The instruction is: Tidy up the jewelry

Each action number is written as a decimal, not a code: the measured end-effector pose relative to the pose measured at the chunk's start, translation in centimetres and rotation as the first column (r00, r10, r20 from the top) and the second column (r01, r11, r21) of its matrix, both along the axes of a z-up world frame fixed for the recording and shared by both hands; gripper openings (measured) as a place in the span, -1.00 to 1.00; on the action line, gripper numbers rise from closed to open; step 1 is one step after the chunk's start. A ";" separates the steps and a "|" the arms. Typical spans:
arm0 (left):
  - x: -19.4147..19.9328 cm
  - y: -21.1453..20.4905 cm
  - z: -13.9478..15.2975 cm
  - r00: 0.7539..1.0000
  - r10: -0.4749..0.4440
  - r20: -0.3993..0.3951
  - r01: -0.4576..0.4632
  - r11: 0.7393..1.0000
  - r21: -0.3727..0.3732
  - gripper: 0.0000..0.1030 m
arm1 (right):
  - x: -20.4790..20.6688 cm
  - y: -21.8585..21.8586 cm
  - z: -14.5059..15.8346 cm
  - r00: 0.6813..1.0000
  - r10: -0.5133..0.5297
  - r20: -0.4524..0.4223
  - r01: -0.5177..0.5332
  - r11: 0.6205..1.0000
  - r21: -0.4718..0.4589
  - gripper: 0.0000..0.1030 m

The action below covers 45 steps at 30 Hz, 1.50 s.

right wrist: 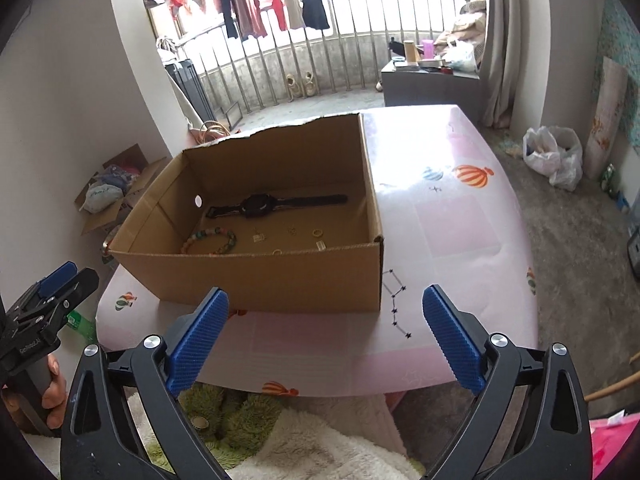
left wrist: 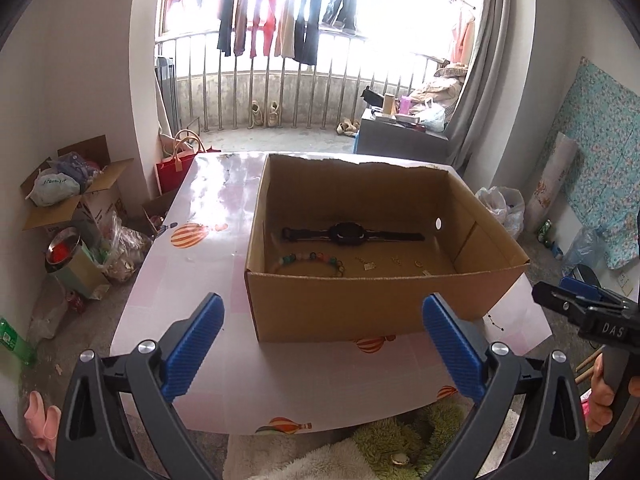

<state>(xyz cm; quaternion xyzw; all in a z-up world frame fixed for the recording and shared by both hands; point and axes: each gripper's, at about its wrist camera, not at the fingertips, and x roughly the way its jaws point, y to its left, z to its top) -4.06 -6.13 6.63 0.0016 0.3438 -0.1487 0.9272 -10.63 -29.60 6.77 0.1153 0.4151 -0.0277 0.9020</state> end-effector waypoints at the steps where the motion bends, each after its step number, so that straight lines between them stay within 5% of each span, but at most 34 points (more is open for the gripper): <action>1: -0.1 -0.2 -0.3 1.000 0.005 -0.006 -0.005 1.000 0.013 0.89 | 0.2 0.4 -0.6 1.000 -0.001 -0.019 0.001 1.000 -0.004 0.82; 8: 0.6 -1.6 -0.9 0.996 0.088 0.015 -0.089 0.992 0.093 0.89 | 0.3 3.1 -1.1 1.000 0.010 -0.007 -0.010 0.997 -0.074 0.84; 15: 1.6 -3.1 -2.4 0.991 0.112 -0.079 -0.098 0.981 0.168 0.89 | 0.8 2.9 -1.6 0.998 -0.046 -0.036 0.042 0.995 -0.092 0.84; 21: 2.4 -2.6 -3.4 0.976 0.144 -0.165 -0.120 0.982 0.148 0.89 | 1.5 3.0 -2.5 0.995 -0.055 -0.081 0.046 0.993 -0.113 0.84; 45: 2.9 -2.8 -4.3 0.963 0.160 -0.215 -0.125 0.978 0.170 0.89 | 2.3 3.6 -3.2 0.991 -0.034 -0.132 0.020 0.994 -0.105 0.84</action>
